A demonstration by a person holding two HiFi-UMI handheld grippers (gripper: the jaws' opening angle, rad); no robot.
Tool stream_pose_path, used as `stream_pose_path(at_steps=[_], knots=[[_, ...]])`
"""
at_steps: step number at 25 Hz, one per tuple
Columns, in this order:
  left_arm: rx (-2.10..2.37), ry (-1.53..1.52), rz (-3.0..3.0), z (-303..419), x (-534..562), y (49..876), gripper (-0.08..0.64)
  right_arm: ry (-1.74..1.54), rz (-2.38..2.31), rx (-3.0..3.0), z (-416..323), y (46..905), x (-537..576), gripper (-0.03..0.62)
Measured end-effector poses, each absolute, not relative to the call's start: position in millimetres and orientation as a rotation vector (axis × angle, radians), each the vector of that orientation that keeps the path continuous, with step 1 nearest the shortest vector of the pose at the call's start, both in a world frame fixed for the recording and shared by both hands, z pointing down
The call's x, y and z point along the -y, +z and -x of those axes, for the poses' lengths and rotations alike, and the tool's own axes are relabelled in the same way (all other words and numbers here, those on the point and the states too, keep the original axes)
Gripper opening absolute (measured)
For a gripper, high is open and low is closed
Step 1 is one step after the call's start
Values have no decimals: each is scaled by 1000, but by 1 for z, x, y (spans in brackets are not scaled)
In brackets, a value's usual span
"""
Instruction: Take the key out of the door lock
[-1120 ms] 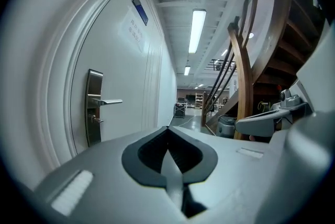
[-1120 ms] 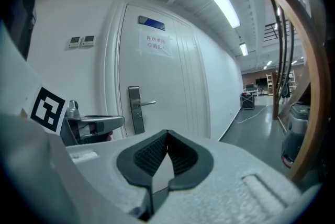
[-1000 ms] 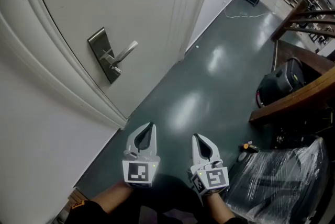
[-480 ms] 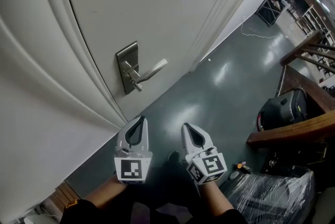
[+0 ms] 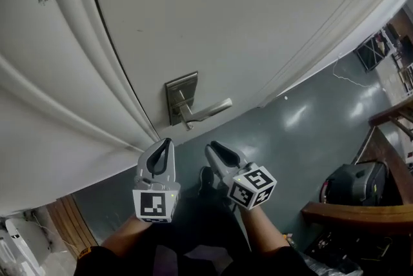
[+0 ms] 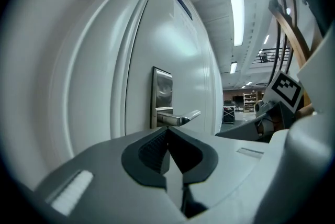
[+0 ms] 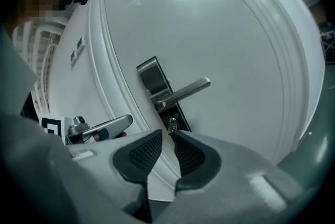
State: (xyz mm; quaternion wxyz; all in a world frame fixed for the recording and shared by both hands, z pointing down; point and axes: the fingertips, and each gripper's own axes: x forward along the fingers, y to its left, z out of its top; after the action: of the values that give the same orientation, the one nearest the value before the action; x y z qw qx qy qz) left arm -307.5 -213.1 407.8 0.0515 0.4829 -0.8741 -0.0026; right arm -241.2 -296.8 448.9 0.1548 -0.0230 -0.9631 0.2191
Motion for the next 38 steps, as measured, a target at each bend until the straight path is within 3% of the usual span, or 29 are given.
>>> stream_pose_path(at_steps=[11, 24, 29, 33, 38], knots=[[2781, 74, -1069, 326, 222, 429, 57, 1171, 598, 2340, 303, 481, 307, 108], [2799, 120, -839, 321, 205, 450, 55, 1456, 832, 2021, 333, 488, 278, 114], [2794, 120, -816, 321, 197, 454, 52, 1513, 832, 2000, 340, 488, 276, 99], [2787, 116, -823, 320, 195, 455, 51, 1559, 818, 1991, 344, 488, 278, 35], [2781, 113, -843, 322, 194, 456, 48, 1604, 807, 1992, 343, 488, 279, 28]])
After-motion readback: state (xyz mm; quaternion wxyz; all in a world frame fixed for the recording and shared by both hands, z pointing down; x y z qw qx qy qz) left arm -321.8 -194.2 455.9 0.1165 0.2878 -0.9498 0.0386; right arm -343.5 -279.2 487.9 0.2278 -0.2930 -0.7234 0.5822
